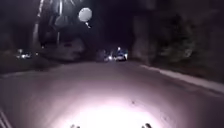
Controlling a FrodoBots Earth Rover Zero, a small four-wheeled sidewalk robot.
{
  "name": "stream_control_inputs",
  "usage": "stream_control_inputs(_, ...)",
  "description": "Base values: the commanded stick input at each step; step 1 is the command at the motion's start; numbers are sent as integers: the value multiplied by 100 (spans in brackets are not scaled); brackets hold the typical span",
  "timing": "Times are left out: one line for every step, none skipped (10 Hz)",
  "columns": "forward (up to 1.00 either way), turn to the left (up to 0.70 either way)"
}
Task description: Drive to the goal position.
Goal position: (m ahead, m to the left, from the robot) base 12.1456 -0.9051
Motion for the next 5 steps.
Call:
stream_control_inputs(70, 0)
stream_control_inputs(70, 0)
stream_control_inputs(70, 0)
stream_control_inputs(70, 0)
stream_control_inputs(70, 0)
